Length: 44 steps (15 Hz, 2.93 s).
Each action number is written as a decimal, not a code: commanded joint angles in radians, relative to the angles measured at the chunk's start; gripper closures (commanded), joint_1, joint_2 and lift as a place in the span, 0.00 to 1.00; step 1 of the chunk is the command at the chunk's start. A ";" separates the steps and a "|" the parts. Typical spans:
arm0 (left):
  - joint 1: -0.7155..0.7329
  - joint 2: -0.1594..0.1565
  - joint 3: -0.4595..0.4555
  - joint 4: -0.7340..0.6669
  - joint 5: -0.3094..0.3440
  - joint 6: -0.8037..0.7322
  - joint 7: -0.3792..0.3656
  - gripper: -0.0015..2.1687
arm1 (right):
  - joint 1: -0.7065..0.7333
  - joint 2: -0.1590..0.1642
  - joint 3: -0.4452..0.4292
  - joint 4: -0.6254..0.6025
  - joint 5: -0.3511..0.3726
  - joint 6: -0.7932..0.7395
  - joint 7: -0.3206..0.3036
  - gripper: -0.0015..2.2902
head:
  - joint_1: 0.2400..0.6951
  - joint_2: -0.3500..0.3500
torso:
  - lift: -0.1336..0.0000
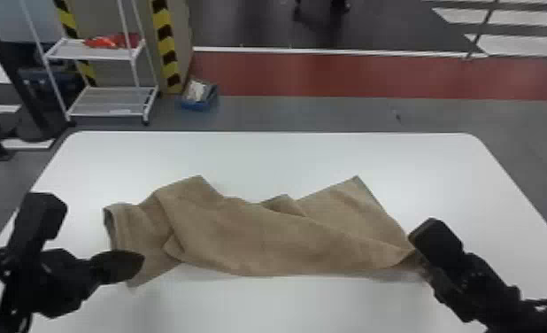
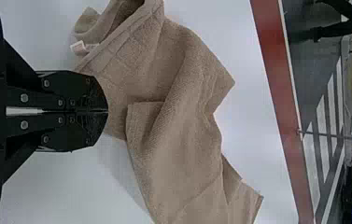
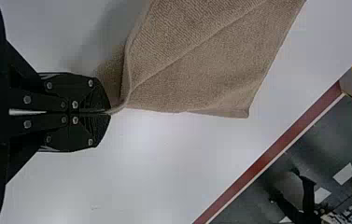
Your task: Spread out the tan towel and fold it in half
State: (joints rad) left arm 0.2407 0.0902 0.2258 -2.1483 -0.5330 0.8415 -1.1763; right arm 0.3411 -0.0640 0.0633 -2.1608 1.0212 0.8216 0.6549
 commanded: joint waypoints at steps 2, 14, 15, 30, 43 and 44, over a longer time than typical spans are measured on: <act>0.020 -0.001 -0.022 0.004 0.001 -0.020 -0.045 0.19 | -0.001 -0.002 -0.003 0.001 -0.003 0.000 0.000 0.77 | 1.00 0.41 | 0.07; 0.005 0.005 -0.057 0.097 -0.087 -0.109 0.020 0.17 | 0.004 -0.011 -0.023 -0.008 -0.023 0.000 0.000 0.77 | 1.00 0.37 | 0.07; 0.002 0.003 -0.057 0.107 -0.090 -0.109 0.021 0.17 | 0.001 -0.011 -0.023 -0.008 -0.027 0.000 0.000 0.77 | 1.00 0.38 | 0.07; -0.063 0.002 -0.040 0.139 -0.133 -0.112 -0.054 0.86 | -0.016 -0.043 -0.082 -0.002 -0.079 0.018 0.002 0.77 | 1.00 0.34 | 0.07; -0.026 -0.029 -0.065 0.136 -0.142 -0.170 -0.048 0.12 | -0.025 -0.085 -0.086 0.015 -0.121 0.034 0.000 0.77 | 1.00 0.27 | 0.07; -0.027 -0.029 -0.068 0.142 -0.150 -0.170 -0.048 0.12 | -0.025 -0.085 -0.088 0.015 -0.122 0.034 0.000 0.77 | 1.00 0.27 | 0.07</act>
State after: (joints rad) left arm 0.2184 0.0614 0.1623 -2.0184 -0.6730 0.6729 -1.2234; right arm 0.3157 -0.1473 -0.0233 -2.1460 0.9011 0.8553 0.6550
